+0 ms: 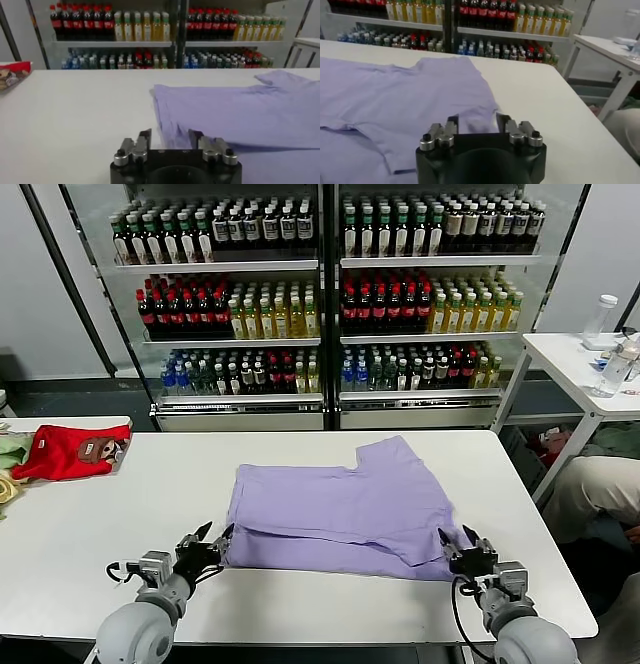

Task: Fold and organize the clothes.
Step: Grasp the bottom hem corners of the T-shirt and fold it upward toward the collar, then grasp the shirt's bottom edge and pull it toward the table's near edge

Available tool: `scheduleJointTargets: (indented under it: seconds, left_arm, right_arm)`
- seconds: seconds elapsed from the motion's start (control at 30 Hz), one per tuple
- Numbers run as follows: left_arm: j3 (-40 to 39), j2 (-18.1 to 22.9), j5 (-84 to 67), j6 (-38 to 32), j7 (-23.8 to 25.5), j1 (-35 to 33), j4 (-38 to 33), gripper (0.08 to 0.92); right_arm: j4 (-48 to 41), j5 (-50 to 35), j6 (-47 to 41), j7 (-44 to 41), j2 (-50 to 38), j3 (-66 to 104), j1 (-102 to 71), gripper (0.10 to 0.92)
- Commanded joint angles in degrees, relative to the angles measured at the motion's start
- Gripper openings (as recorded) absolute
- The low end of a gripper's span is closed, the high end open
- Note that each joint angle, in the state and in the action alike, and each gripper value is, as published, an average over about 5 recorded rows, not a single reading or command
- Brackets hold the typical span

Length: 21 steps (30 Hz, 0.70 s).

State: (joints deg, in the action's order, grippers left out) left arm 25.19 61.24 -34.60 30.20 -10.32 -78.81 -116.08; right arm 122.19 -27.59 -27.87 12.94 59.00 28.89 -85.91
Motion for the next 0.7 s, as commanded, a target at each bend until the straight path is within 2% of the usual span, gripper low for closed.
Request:
scheduleJointTargets:
  seconds: [0.03,0.17,0.37,0.47,0.7]
  left_arm:
    - [0.81,-0.32,-4.26,3.1,-2.4,-5.85,-2.5,0.706]
    - [0.85,-0.4,-4.12,3.09,-2.48,-4.62,-0.18,0.797]
    - [-0.03,-0.55,-3.5,3.08,-2.39,-4.76,-0.52,0.822]
    - [-0.27,-0.51,-3.32,3.08,-2.39,-4.57,0.11,0.782]
    - [-1.43,-0.09,-2.64,3.08,-2.39,-4.37,0.37,0.586]
  right_arm:
    - [3.89,-0.43,-0.55,0.7,0.58,1.98,-6.21,0.794]
    - [3.38,-0.25,-1.1,1.67,1.53,1.04,-6.47,0.82]
    - [2.12,-0.45,-1.39,2.46,2.61,-0.32,-6.38,0.807]
    - [1.35,-1.37,-1.39,2.93,2.9,-0.42,-6.11,0.742]
    - [1.15,-2.68,-1.25,2.27,3.04,-0.42,-5.94,0.553]
